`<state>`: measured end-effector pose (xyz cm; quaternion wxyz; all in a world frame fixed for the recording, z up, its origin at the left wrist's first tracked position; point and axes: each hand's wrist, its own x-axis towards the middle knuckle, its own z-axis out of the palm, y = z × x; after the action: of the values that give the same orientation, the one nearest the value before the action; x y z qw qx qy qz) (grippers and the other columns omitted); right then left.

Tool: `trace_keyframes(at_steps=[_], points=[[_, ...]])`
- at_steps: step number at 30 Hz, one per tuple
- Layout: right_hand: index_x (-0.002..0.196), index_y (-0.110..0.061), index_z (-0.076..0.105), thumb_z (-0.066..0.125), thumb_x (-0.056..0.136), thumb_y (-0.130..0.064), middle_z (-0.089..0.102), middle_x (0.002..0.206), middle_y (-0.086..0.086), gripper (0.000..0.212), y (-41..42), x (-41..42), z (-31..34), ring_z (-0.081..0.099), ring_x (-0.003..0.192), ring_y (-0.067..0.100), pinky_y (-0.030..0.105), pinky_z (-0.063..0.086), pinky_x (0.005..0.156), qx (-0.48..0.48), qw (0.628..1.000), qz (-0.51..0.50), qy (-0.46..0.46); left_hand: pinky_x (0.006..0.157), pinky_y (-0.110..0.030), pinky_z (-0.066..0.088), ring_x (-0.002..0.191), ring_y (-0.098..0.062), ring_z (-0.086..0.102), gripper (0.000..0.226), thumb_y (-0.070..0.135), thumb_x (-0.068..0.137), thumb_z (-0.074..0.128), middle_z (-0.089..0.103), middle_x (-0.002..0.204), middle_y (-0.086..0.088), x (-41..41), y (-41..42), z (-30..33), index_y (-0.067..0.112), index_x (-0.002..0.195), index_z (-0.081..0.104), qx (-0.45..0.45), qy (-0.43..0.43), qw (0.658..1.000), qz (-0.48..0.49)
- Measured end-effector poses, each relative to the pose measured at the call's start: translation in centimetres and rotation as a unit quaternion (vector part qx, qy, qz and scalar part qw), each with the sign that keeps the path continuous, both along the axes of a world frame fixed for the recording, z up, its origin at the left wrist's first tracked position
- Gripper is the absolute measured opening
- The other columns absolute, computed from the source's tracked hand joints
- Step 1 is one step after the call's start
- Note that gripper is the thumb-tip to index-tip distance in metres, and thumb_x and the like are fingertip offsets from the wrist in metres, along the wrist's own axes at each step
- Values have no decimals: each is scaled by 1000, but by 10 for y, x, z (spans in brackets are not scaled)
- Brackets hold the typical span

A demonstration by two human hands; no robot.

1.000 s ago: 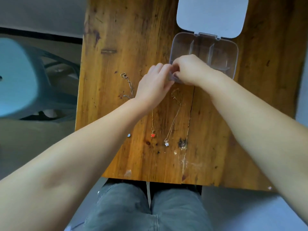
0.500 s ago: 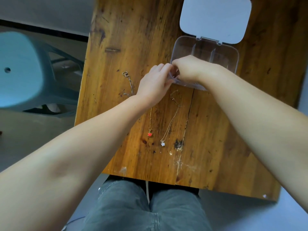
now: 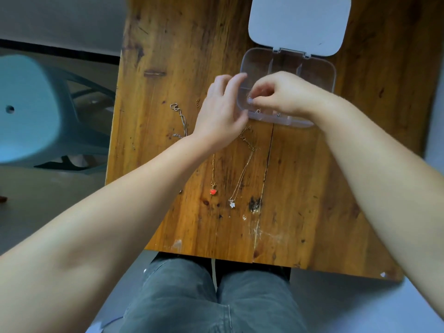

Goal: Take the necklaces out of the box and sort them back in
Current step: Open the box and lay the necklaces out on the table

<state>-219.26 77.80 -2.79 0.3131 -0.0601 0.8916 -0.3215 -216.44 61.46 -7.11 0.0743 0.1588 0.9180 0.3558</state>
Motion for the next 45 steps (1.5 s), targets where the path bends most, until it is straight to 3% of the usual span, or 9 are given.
trace_keyframes(at_steps=[3, 7, 13, 18, 22, 29, 36, 40, 45], points=[[95, -22, 66, 57, 93, -20, 65, 80, -6, 9, 20, 33, 20, 63, 69, 2, 14, 50, 58, -245, 947, -193, -75, 100, -26, 42, 122, -15, 45, 48, 22, 88, 59, 47, 134, -8, 0, 16, 26, 11, 132, 43, 97, -44, 993, -45], [90, -20, 61, 47, 95, -14, 61, 77, -3, 16, 49, 89, 25, 57, 68, 9, 19, 48, 57, -481, 786, -368, -124, 66, -18, 46, 72, -9, 57, 16, 28, 89, 61, 64, 79, 2, 10, 38, 51, 12, 94, 64, 127, -109, 978, -126], [77, -18, 64, 56, 90, -15, 60, 70, -5, 16, 76, 187, 1, 55, 60, 6, 17, 48, 52, -586, 573, -557, -133, 46, -6, 33, 45, 2, 40, 36, 34, 91, 57, 41, 53, 10, 17, 53, 47, 16, 61, 49, 111, -213, 961, -135], [89, -14, 66, 59, 91, -12, 76, 89, 5, 7, 47, 253, -28, 68, 66, 9, 18, 52, 52, -356, 644, -640, -223, 43, -16, 34, 44, -4, 39, 37, 40, 91, 54, 41, 53, 5, 16, 73, 23, 15, 64, 48, 35, -271, 954, -123], [96, -16, 61, 59, 92, -20, 77, 85, -1, 6, 2, 260, -42, 69, 60, 12, 18, 47, 45, -243, 691, -637, -239, 52, -29, 34, 61, -23, 49, 33, 33, 93, 52, 50, 66, 0, 38, 100, -3, 12, 68, 45, -128, -102, 964, -211], [84, -25, 50, 49, 94, -43, 58, 66, -10, 20, -16, 265, -53, 52, 53, 2, 16, 34, 45, 103, 908, -400, -68, 56, -36, 45, 81, -29, 55, 21, 25, 94, 52, 53, 101, -12, 51, 102, -24, 5, 100, 53, -195, 13, 951, -239], [70, -20, 54, 44, 95, -45, 67, 70, 0, 37, 22, 213, -25, 60, 60, 14, 23, 36, 47, 156, 931, -309, -118, 58, -36, 48, 89, -29, 56, 27, 18, 88, 59, 57, 105, -15, 44, 64, -6, 7, 112, 54, -105, 81, 973, -192], [100, -15, 66, 47, 97, -18, 71, 97, 5, 20, 29, 121, 5, 66, 87, 16, 12, 44, 67, 45, 937, -328, 111, 78, -44, 44, 99, -38, 51, 30, 14, 83, 61, 57, 110, -20, 24, 23, 0, 7, 112, 56, -112, 113, 984, -75], [122, -14, 60, 48, 95, -3, 63, 123, 12, 32, 14, 32, -17, 60, 110, 27, 31, 49, 87, 156, 978, -114, 77, 83, -45, 41, 107, -35, 49, 20, 21, 92, 56, 62, 109, -13, 6, 0, -4, 10, 105, 66, -143, 72, 984, -84]])
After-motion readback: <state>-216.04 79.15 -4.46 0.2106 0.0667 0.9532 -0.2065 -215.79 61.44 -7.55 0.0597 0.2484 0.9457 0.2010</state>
